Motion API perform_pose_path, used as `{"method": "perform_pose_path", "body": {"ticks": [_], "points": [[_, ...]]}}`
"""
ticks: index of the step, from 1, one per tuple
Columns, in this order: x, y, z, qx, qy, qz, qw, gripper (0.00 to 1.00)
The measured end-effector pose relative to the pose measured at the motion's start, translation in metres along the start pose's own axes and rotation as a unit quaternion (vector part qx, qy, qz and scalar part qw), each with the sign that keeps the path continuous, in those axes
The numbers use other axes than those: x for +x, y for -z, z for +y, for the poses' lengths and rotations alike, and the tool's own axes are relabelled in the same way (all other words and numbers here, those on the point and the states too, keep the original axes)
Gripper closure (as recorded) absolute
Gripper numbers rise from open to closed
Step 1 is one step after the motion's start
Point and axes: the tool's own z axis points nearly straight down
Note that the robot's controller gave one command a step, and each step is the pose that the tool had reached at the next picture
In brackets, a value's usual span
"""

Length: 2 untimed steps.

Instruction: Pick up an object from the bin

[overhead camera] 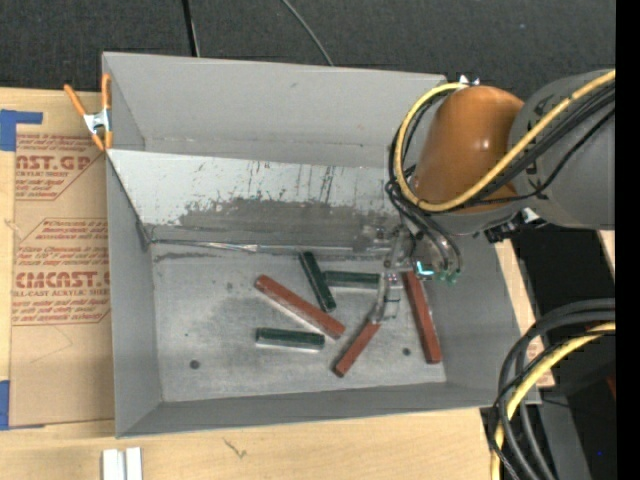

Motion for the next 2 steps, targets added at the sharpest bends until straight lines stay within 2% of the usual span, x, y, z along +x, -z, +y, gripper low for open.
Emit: {"method": "perform_pose_path", "body": {"ticks": [1,2], "points": [[-0.002,0.004,0.000,0.000,0.000,-0.0037,1.0000,0.00],[0.029,-0.038,-0.003,0.001,0.150,-0.0058,0.9887,0.00]]}}
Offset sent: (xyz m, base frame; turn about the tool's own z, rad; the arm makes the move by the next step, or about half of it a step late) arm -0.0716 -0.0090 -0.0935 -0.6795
